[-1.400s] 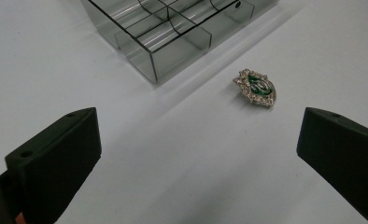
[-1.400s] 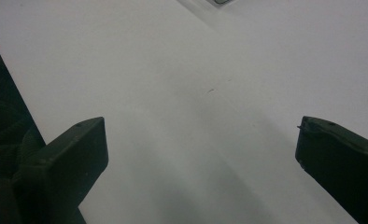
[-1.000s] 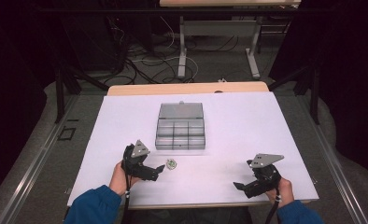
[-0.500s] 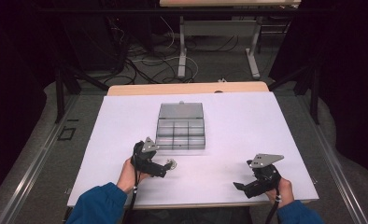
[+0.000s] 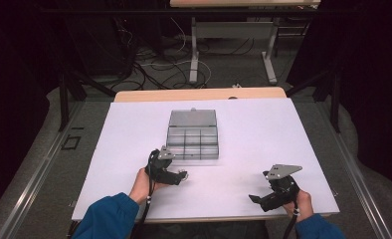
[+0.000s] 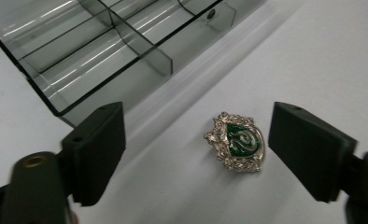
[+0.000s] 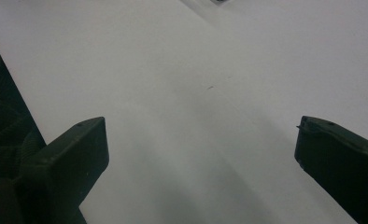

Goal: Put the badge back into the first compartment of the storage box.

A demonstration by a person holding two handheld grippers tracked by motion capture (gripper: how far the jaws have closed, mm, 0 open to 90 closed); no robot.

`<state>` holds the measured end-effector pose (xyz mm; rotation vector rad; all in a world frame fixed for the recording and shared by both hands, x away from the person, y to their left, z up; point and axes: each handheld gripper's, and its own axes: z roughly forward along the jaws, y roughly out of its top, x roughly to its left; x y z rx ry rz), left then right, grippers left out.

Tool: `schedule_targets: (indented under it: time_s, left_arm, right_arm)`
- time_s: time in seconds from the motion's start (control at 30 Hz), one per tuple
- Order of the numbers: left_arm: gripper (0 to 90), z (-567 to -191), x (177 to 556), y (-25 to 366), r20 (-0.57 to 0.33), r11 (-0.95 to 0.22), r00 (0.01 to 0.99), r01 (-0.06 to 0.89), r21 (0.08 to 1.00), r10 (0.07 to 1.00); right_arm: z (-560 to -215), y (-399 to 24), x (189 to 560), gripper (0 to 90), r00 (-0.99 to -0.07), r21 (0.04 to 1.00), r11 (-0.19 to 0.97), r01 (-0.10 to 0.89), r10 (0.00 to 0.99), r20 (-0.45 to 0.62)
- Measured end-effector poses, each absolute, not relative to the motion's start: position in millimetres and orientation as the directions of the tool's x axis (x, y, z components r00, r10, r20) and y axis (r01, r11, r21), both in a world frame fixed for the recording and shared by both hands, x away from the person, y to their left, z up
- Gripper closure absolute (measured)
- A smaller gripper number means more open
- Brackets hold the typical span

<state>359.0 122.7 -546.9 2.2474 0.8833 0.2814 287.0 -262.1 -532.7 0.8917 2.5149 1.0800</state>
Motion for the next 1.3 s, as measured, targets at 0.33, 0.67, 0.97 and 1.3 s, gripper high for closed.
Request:
schedule_targets:
  time_s: [0.33,0.67,0.97,1.3]
  left_arm:
    - [42.7,-553.7,359.0,120.0,-0.094,-0.553,0.774,0.526,0.646,0.626]
    - [57.2,-553.5,356.3,120.2,-0.111,-0.546,0.784,0.519,0.657,0.611]
    - [64.5,-551.3,354.8,122.2,-0.148,-0.524,0.783,0.530,0.667,0.604]
    - [75.0,-546.2,352.3,123.0,-0.147,-0.515,0.798,0.505,0.693,0.585]
  right_arm:
    - [-533.3,-261.5,286.4,2.7,-0.773,0.725,0.529,0.441,0.635,0.006]
    - [-533.8,-261.5,286.2,2.7,-0.773,0.730,0.527,0.435,0.635,0.003]
    - [-533.5,-261.2,285.6,2.8,-0.770,0.731,0.525,0.436,0.639,0.001]
    - [-533.5,-261.4,285.3,2.8,-0.769,0.730,0.526,0.436,0.639,-0.001]
